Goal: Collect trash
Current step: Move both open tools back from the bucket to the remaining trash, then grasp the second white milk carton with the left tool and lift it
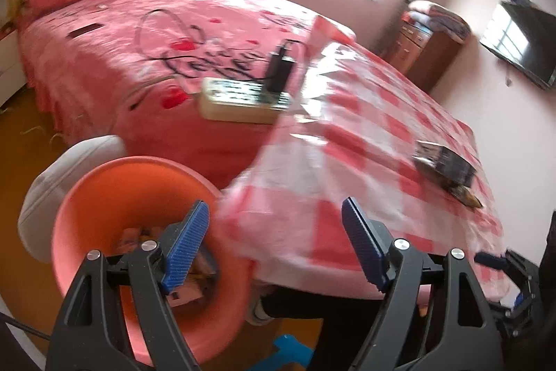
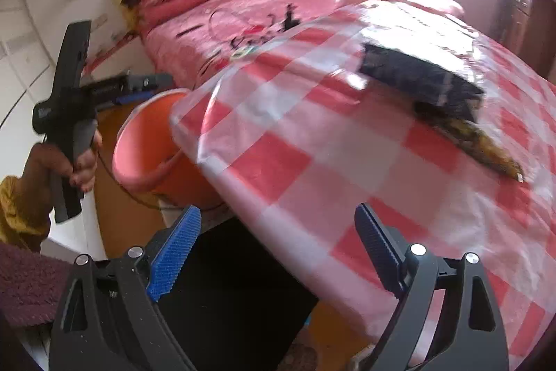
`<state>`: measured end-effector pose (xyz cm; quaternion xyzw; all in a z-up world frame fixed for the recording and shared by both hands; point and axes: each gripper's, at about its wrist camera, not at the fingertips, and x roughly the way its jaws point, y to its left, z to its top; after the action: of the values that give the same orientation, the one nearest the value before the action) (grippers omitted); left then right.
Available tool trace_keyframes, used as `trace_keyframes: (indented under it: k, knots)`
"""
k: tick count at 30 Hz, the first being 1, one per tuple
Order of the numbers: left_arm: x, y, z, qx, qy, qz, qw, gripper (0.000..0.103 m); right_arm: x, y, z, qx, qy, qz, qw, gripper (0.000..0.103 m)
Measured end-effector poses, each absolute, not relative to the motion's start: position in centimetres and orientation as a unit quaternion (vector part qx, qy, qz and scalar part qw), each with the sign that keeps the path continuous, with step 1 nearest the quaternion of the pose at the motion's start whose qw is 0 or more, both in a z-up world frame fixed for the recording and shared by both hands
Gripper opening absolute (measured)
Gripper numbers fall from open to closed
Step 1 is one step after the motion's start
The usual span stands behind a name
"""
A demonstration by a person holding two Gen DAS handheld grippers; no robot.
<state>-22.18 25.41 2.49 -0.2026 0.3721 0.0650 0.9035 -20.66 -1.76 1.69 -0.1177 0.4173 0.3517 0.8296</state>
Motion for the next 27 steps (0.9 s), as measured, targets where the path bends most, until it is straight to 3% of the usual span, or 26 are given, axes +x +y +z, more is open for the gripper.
trace_keyframes:
  k: [12,27]
  knots:
    - [-16.8,15.7,4.2,-0.189,0.387,-0.081,0.899,0.079,-17.6,-6.7,5.5,-0.054,0.357,0.302,0.882,0.089]
    - [-8.2,6.0,2.9,-0.237,0.436,-0.162,0.853,0.079,-13.4,-17.4,5.2,-0.013,0.365,0.187,0.912,0.089]
